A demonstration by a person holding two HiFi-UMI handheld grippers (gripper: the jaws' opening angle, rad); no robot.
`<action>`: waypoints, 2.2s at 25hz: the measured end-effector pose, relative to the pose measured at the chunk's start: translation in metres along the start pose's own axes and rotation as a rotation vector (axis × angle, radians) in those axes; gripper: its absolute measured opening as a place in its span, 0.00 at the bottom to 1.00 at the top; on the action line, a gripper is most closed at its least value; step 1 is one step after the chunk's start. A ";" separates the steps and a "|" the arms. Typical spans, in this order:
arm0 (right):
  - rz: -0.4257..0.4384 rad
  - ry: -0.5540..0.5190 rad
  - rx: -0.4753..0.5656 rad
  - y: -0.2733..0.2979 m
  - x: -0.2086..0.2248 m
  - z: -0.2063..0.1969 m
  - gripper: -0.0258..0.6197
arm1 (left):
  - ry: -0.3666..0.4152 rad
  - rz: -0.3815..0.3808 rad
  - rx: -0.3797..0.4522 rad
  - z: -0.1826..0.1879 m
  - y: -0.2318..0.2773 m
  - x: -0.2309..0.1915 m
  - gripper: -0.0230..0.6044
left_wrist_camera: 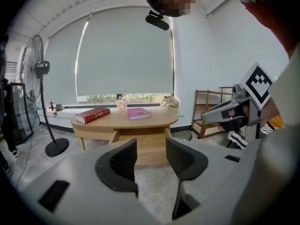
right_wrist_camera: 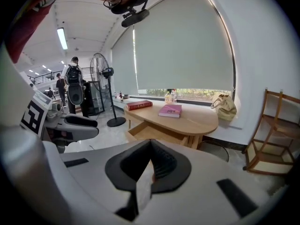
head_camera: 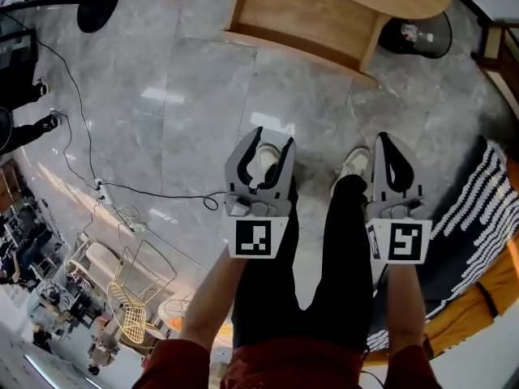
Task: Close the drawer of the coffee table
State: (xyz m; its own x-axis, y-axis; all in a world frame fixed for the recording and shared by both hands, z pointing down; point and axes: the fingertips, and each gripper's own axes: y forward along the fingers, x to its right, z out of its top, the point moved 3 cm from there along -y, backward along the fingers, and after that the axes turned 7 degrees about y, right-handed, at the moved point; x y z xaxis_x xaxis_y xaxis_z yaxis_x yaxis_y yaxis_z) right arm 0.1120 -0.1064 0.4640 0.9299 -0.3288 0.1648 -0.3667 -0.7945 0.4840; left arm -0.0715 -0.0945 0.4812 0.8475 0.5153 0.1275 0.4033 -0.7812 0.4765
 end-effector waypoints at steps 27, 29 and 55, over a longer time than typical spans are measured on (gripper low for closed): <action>0.163 -0.090 0.130 0.176 0.051 -0.263 0.04 | 0.081 0.037 0.258 -0.222 0.198 0.016 0.34; 0.161 -0.006 0.154 0.188 0.059 -0.269 0.04 | 0.076 0.046 0.290 -0.217 0.209 0.012 0.34; 0.120 -0.024 0.287 0.207 0.059 -0.273 0.04 | 0.004 0.090 0.406 -0.215 0.233 -0.002 0.34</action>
State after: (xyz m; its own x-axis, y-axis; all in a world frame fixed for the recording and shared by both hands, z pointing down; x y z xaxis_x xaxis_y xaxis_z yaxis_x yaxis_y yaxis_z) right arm 0.0990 -0.1508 0.8084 0.8800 -0.4379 0.1840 -0.4697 -0.8599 0.1997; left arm -0.0537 -0.2016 0.7787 0.8846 0.4395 0.1563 0.4319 -0.8982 0.0811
